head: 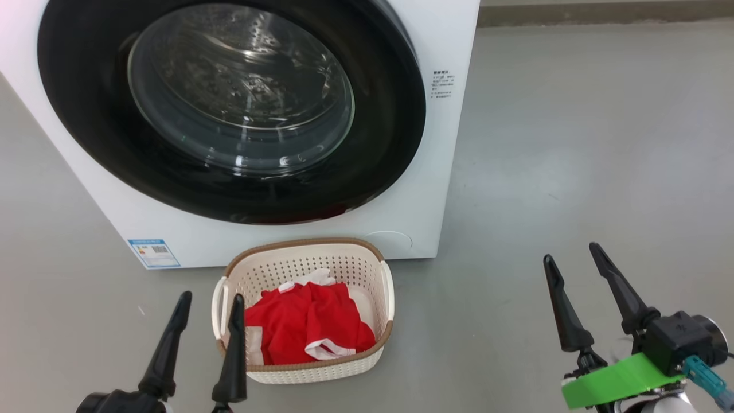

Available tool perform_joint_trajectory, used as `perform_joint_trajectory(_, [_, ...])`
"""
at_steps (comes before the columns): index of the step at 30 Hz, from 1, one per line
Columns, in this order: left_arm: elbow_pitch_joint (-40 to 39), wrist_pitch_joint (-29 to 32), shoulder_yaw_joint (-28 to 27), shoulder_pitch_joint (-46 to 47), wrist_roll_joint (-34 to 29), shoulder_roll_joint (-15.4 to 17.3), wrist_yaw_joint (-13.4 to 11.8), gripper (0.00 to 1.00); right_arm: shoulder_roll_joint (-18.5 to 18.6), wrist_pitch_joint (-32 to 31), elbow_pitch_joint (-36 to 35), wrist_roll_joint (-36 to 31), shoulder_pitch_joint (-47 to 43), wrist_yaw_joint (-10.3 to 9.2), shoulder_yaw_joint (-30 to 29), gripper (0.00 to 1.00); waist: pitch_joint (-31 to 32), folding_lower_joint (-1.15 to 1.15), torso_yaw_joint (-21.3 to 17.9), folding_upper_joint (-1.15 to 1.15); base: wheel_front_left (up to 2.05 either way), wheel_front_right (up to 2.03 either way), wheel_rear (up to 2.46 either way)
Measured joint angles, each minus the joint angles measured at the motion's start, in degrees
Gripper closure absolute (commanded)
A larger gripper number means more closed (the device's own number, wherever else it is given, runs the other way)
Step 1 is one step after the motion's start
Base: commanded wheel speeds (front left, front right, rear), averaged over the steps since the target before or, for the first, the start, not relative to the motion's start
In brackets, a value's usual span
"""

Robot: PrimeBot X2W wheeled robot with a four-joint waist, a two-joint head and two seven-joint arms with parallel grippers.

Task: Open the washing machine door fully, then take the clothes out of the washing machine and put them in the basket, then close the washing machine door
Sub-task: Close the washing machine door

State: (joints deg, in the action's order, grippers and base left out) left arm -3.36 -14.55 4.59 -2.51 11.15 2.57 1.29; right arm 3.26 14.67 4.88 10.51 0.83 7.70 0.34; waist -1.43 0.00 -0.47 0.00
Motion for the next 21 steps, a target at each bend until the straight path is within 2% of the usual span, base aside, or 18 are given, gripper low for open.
perform_joint_trajectory(21, [1.99, 0.0, -0.54, -3.61, -0.25, 0.03, 0.24, 0.0, -1.16, -0.01, -6.97, 0.07, -10.15, 0.0, -3.43, 0.0, 3.6, 0.0, -0.26, 0.0, 0.0, 0.0, 0.0])
